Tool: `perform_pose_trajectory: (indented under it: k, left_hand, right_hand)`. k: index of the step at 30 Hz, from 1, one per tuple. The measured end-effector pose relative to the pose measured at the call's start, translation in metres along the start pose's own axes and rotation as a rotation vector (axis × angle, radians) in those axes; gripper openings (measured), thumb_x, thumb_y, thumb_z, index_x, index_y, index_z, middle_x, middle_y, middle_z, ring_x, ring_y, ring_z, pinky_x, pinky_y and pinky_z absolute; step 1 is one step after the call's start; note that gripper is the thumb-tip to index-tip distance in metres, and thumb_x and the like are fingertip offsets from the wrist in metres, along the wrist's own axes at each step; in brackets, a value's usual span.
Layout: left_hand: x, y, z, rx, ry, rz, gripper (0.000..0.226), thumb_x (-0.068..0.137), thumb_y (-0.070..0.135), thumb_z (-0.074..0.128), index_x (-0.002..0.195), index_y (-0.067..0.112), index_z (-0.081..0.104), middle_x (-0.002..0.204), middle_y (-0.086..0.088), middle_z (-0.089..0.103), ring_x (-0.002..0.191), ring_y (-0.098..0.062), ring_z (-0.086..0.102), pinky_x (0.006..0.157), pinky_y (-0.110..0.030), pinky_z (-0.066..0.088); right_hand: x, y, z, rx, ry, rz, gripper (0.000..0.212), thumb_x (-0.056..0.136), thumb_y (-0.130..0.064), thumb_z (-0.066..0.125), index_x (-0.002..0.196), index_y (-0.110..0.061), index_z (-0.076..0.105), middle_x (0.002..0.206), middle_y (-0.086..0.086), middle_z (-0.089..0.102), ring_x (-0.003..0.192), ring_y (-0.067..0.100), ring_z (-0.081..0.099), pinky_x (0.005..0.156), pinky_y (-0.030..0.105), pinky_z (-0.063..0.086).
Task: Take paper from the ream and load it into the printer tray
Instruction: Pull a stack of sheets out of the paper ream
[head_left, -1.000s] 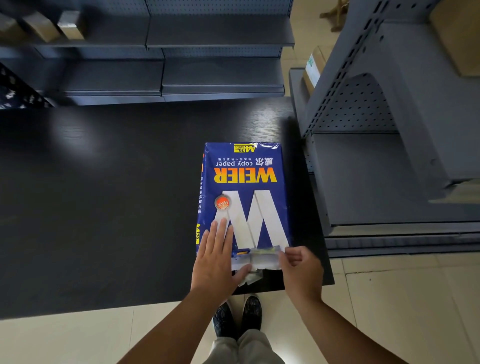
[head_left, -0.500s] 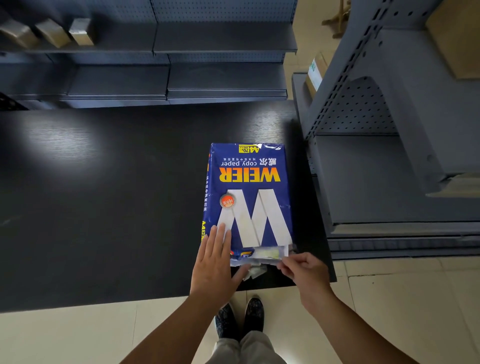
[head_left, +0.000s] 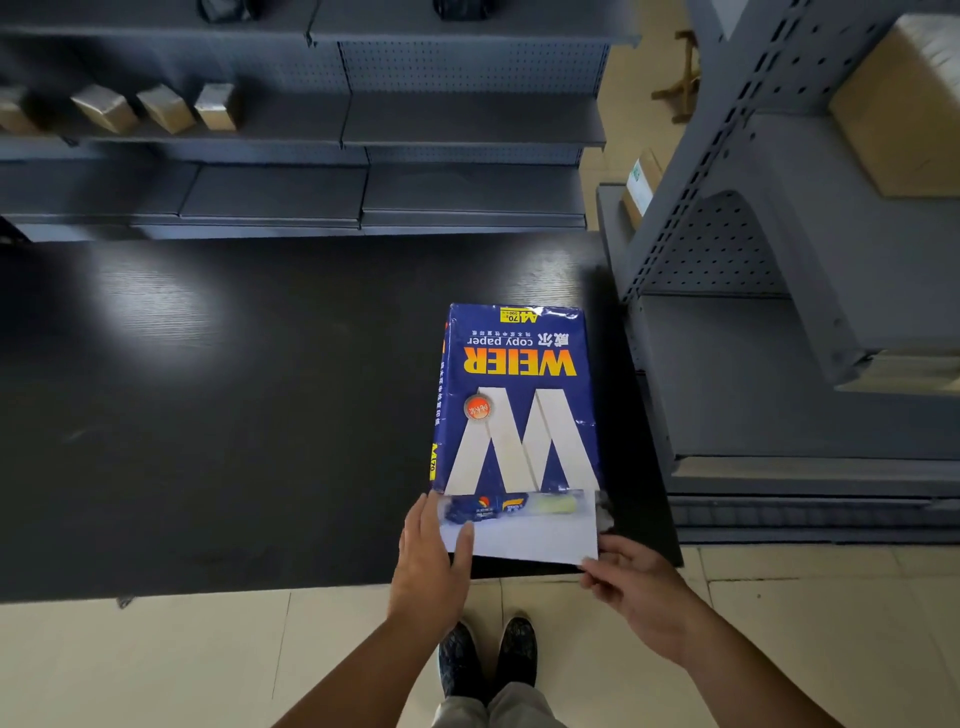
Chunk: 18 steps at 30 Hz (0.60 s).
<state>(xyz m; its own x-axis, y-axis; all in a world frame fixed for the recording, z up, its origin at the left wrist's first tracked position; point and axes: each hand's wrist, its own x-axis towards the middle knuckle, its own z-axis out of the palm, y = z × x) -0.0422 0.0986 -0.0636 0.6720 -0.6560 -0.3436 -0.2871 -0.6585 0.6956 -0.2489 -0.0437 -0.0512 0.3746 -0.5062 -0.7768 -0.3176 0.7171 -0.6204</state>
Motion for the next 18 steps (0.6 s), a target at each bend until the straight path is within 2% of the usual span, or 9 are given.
perform_pose_trajectory:
  k: [3, 5, 7, 8, 10, 13, 16, 18]
  left_hand:
    - [-0.001, -0.007, -0.004, -0.078, 0.023, -0.131, 0.062, 0.092, 0.042, 0.055, 0.145, 0.024, 0.028, 0.145, -0.001, 0.042, 0.129, -0.018, 0.043, 0.101, -0.036, 0.047]
    - [0.0, -0.015, -0.007, -0.107, 0.005, -0.181, 0.062, 0.092, 0.037, 0.059, 0.144, 0.029, 0.028, 0.138, -0.001, 0.053, 0.12, -0.021, 0.054, 0.098, -0.043, 0.052]
    - [-0.003, -0.021, -0.009, -0.119, -0.055, -0.183, 0.063, 0.092, 0.03, 0.061, 0.144, 0.033, 0.026, 0.129, 0.0, 0.059, 0.11, -0.019, 0.06, 0.089, -0.044, 0.058]
    - [-0.006, -0.023, -0.009, -0.12, -0.084, -0.17, 0.064, 0.092, 0.028, 0.061, 0.145, 0.035, 0.025, 0.13, 0.002, 0.058, 0.11, -0.017, 0.06, 0.09, -0.043, 0.057]
    - [-0.017, -0.024, -0.011, -0.127, -0.143, -0.118, 0.066, 0.093, 0.03, 0.058, 0.147, 0.037, 0.021, 0.137, 0.006, 0.051, 0.117, -0.015, 0.054, 0.097, -0.04, 0.052]
    - [-0.033, -0.03, -0.013, -0.094, -0.209, -0.046, 0.065, 0.095, 0.029, 0.051, 0.149, 0.035, 0.015, 0.139, 0.011, 0.042, 0.117, -0.009, 0.046, 0.1, -0.032, 0.044]
    - [-0.047, -0.03, -0.013, -0.181, -0.111, -0.112, 0.052, 0.095, 0.033, 0.051, 0.143, 0.03, 0.03, 0.137, 0.005, 0.049, 0.113, -0.012, 0.05, 0.1, -0.037, 0.047]
    - [-0.056, -0.022, -0.012, -0.254, -0.016, -0.183, 0.047, 0.095, 0.039, 0.051, 0.138, 0.025, 0.036, 0.125, 0.002, 0.056, 0.104, -0.014, 0.054, 0.092, -0.036, 0.048]
  right_hand:
    - [-0.013, 0.009, -0.001, -0.287, -0.077, 0.115, 0.018, 0.083, 0.007, 0.067, 0.101, 0.008, 0.064, 0.076, 0.02, 0.073, 0.067, 0.024, 0.066, 0.065, 0.032, 0.056]
    - [-0.013, 0.009, 0.003, -0.396, -0.082, 0.153, 0.022, 0.081, -0.001, 0.072, 0.101, 0.006, 0.065, 0.089, 0.02, 0.075, 0.078, 0.027, 0.07, 0.077, 0.04, 0.061]
    - [-0.008, 0.008, 0.01, -0.37, 0.022, 0.078, 0.027, 0.083, -0.013, 0.074, 0.107, -0.004, 0.066, 0.098, 0.014, 0.075, 0.089, 0.028, 0.072, 0.084, 0.047, 0.06]
    - [-0.005, 0.007, 0.014, -0.306, 0.106, 0.011, 0.03, 0.086, -0.017, 0.072, 0.114, -0.009, 0.063, 0.1, 0.011, 0.074, 0.091, 0.028, 0.072, 0.082, 0.048, 0.06]
    - [-0.005, 0.002, 0.025, -0.264, 0.235, -0.106, 0.036, 0.092, -0.018, 0.065, 0.127, -0.018, 0.055, 0.102, 0.006, 0.071, 0.09, 0.026, 0.07, 0.071, 0.041, 0.06]
    - [-0.015, 0.007, 0.035, -0.305, 0.249, -0.179, 0.041, 0.097, -0.012, 0.055, 0.135, -0.024, 0.05, 0.103, 0.001, 0.068, 0.087, 0.016, 0.069, 0.064, 0.028, 0.055]
    - [-0.03, 0.022, 0.037, -0.346, 0.265, -0.226, 0.041, 0.096, -0.008, 0.053, 0.135, -0.023, 0.05, 0.101, 0.003, 0.07, 0.083, 0.013, 0.068, 0.061, 0.025, 0.053]
    - [-0.041, 0.031, 0.035, -0.324, 0.282, -0.252, 0.035, 0.095, -0.006, 0.054, 0.127, -0.022, 0.054, 0.092, 0.002, 0.07, 0.079, 0.015, 0.068, 0.059, 0.027, 0.051]
